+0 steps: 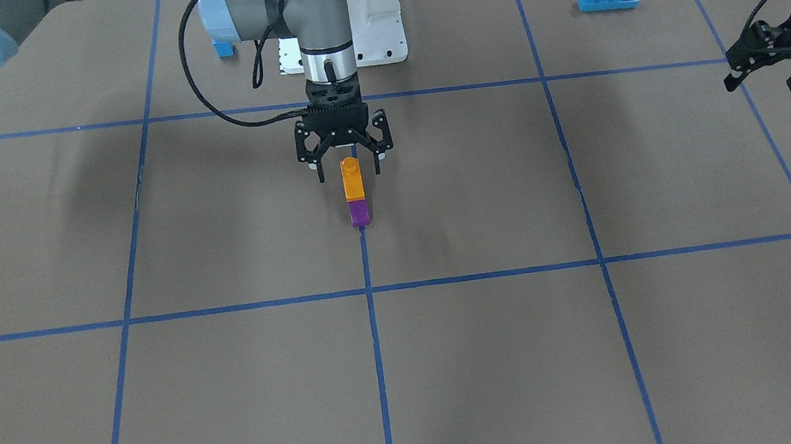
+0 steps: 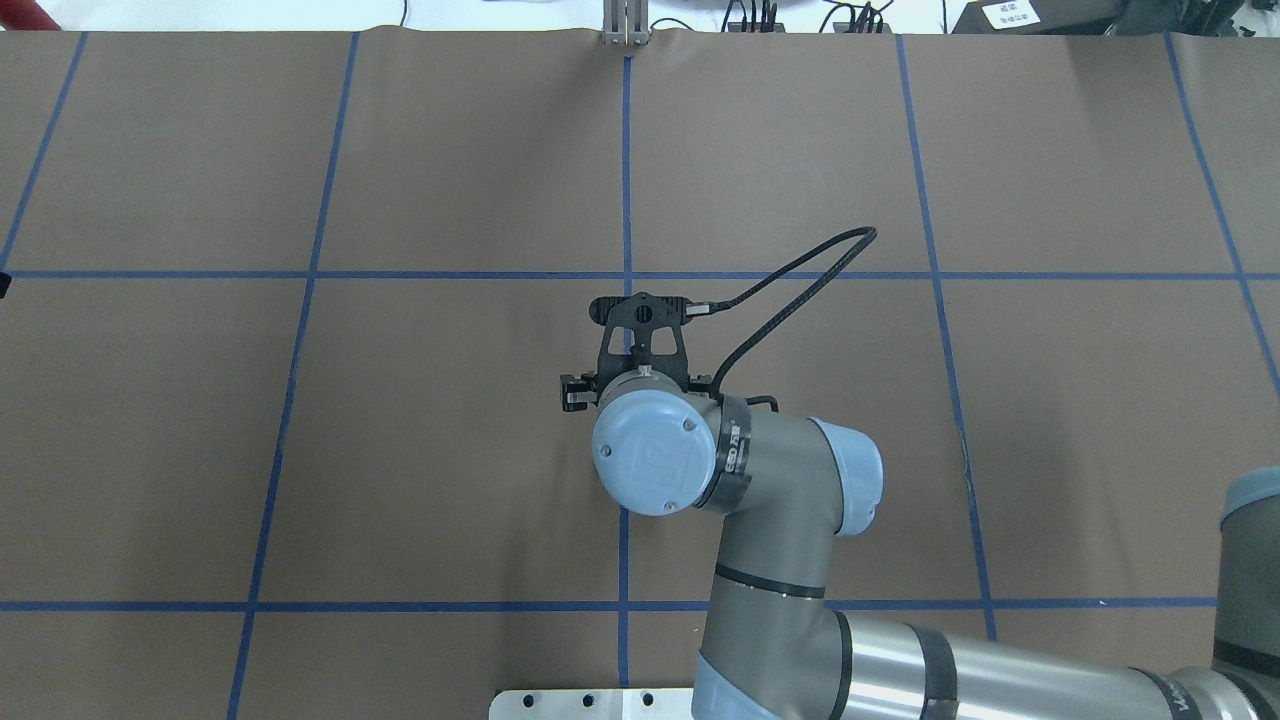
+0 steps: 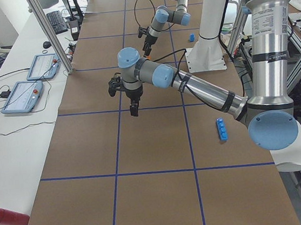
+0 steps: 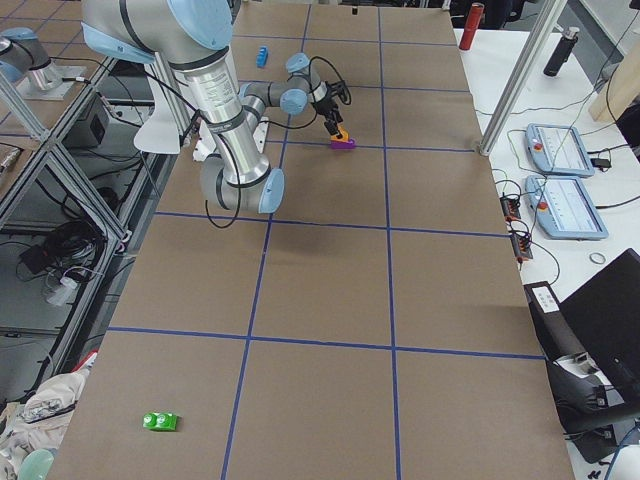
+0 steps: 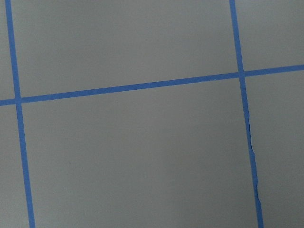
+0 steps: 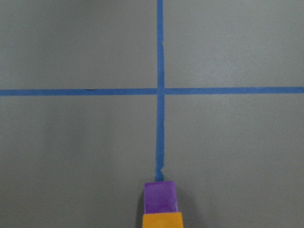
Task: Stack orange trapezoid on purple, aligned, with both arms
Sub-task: 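Open the right gripper and raise it away from the stack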
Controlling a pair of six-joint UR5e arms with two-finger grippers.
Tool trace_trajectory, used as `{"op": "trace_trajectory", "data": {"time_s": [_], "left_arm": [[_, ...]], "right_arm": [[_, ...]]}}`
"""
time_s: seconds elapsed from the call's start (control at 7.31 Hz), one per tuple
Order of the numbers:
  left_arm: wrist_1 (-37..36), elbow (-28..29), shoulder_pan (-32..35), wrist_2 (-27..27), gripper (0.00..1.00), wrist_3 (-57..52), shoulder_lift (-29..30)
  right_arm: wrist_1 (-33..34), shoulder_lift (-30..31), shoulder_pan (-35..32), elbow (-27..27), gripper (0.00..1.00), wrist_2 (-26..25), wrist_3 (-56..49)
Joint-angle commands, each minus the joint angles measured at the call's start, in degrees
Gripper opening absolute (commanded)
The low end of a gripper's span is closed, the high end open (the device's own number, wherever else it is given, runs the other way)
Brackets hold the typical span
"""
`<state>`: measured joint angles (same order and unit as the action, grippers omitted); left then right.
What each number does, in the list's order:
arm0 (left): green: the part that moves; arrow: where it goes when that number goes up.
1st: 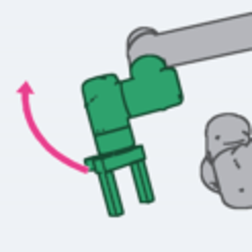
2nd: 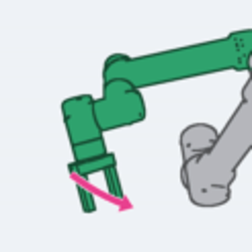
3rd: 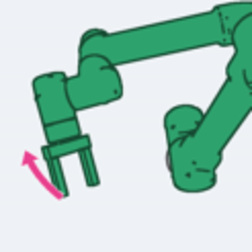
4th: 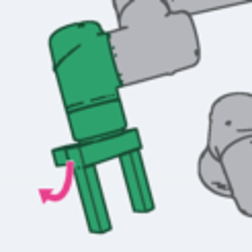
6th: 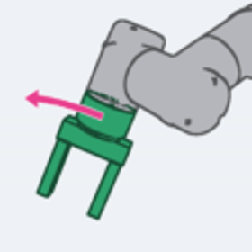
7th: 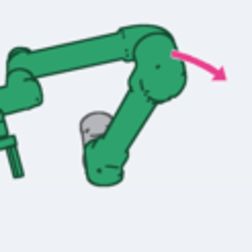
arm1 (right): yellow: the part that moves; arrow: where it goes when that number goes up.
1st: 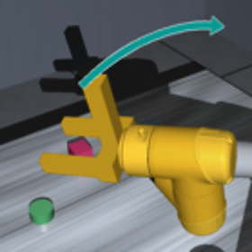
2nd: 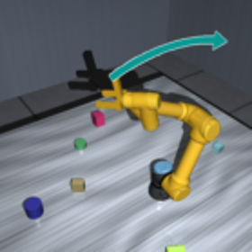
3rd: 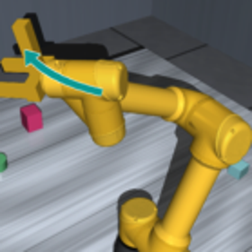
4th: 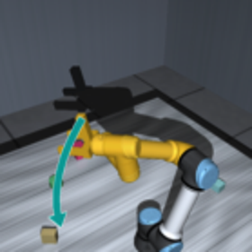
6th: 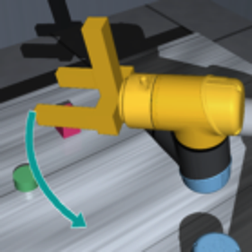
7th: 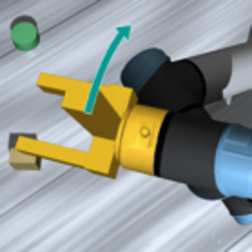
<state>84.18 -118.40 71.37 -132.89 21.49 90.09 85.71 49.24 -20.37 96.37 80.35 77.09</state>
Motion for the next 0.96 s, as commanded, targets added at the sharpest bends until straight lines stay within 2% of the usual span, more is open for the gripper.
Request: {"op": "trace_trajectory", "data": {"time_s": [0.0,0.14,0.27,0.55,0.82], "left_arm": [[1.07,0.01,0.0,0.0,1.0,0.05,-0.26],[1.08,0.19,0.0,0.0,1.0,-0.3,-0.26],[1.08,0.36,0.0,0.09,1.0,-1.61,-0.44],[0.99,2.37,0.35,-0.09,1.0,-13.08,-1.58],[0.99,5.45,2.53,0.09,1.0,-20.56,-1.76]], "right_arm": [[3.12,0.06,-9.21,0.57,1.0,16.88,-4.72],[6.71,0.06,-13.78,0.66,1.0,23.64,-9.54],[7.19,1.28,-18.52,0.66,1.0,30.32,-14.81],[7.1,10.12,-28.54,3.63,1.0,40.28,-29.73],[6.75,21.37,-38.47,6.46,1.0,45.84,-47.73]]}}
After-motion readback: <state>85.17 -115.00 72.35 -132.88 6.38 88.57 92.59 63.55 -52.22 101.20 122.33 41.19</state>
